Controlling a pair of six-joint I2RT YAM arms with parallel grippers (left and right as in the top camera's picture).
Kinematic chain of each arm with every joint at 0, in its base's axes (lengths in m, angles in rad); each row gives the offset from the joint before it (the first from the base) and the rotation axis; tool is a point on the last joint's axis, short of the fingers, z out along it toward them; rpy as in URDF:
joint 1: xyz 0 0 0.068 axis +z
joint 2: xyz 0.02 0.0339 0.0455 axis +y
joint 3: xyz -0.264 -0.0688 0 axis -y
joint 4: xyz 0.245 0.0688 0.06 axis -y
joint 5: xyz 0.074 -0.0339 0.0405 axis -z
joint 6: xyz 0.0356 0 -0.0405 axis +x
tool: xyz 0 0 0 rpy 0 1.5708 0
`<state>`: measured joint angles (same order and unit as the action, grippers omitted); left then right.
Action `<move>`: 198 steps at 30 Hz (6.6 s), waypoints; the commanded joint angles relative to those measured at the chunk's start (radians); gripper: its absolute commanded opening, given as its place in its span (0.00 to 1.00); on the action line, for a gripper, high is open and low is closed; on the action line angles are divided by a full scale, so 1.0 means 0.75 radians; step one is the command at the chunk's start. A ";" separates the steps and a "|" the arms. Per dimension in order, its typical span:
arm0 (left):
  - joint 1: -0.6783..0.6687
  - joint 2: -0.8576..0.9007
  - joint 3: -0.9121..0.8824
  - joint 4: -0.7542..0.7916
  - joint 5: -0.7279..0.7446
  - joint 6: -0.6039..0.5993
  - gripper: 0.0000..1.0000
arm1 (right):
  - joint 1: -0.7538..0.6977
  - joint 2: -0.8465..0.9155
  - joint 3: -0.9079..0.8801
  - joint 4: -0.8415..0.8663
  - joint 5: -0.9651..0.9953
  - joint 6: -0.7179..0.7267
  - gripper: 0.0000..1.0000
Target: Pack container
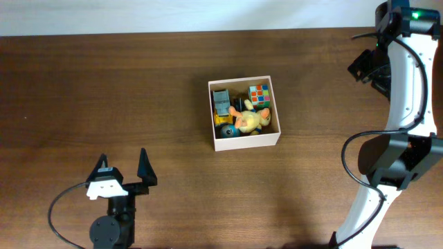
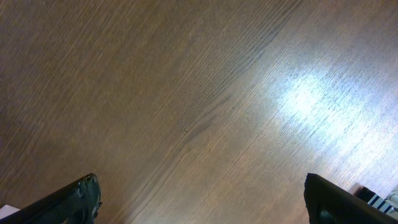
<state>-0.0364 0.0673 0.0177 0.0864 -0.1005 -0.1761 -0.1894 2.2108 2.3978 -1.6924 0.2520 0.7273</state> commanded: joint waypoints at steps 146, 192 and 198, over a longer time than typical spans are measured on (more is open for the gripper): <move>0.035 -0.083 -0.011 -0.221 0.044 0.026 0.99 | 0.504 -2.943 -3.190 2.167 -0.148 -0.546 0.99; 0.035 -0.083 -0.011 -0.221 0.044 0.026 0.99 | 0.362 -2.943 -3.190 2.153 -0.267 -0.716 0.99; 0.035 -0.083 -0.011 -0.221 0.044 0.026 0.99 | 0.362 -2.943 -3.190 2.153 -0.267 -0.716 0.99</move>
<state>-0.0162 0.0128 0.0124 -0.0757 -0.0784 -0.1753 0.0917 0.0128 0.0120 -0.0704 0.0612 0.2016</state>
